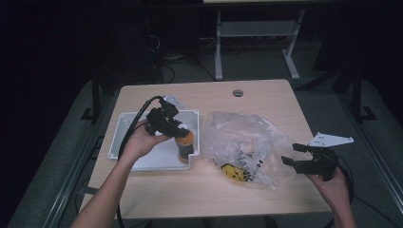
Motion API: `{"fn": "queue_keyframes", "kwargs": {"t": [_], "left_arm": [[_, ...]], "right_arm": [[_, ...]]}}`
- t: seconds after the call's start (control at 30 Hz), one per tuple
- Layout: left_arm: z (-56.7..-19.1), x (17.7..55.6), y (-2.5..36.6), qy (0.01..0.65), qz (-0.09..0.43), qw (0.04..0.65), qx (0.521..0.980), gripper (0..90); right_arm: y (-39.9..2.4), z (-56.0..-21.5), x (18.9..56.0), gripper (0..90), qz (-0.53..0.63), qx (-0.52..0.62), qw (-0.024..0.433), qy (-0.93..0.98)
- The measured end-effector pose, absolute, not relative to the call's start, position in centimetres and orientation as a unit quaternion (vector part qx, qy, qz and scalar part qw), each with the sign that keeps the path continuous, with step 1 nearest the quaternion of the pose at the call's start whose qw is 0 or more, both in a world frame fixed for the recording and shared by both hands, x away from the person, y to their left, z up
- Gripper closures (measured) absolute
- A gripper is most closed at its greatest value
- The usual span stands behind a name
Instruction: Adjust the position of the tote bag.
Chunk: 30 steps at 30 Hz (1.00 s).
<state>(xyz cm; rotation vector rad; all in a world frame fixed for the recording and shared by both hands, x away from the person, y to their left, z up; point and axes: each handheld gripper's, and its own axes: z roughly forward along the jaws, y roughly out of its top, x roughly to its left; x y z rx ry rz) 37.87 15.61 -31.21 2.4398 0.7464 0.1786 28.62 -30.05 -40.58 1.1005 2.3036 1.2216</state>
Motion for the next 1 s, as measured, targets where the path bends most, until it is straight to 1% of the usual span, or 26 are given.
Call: {"fn": "queue_keyframes", "kwargs": {"t": [0.7,0.8,0.9,1.0], "left_arm": [[-31.31,37.82,15.67,0.275,0.060,0.287,0.916,57.6],[-31.32,37.79,15.63,0.278,0.065,0.285,0.915,54.5],[-31.17,37.69,15.72,0.275,0.063,0.293,0.914,46.7],[-30.90,37.51,15.77,0.272,0.063,0.296,0.913,43.9]], "right_arm": [[-29.71,-40.49,28.74,28.8,0.426,0.384,0.153,0.805],[-29.69,-40.51,28.79,28.8,0.425,0.383,0.153,0.806],[-29.59,-40.59,28.86,28.7,0.421,0.380,0.154,0.809],[-29.55,-40.63,28.92,28.7,0.422,0.381,0.153,0.809]]}}
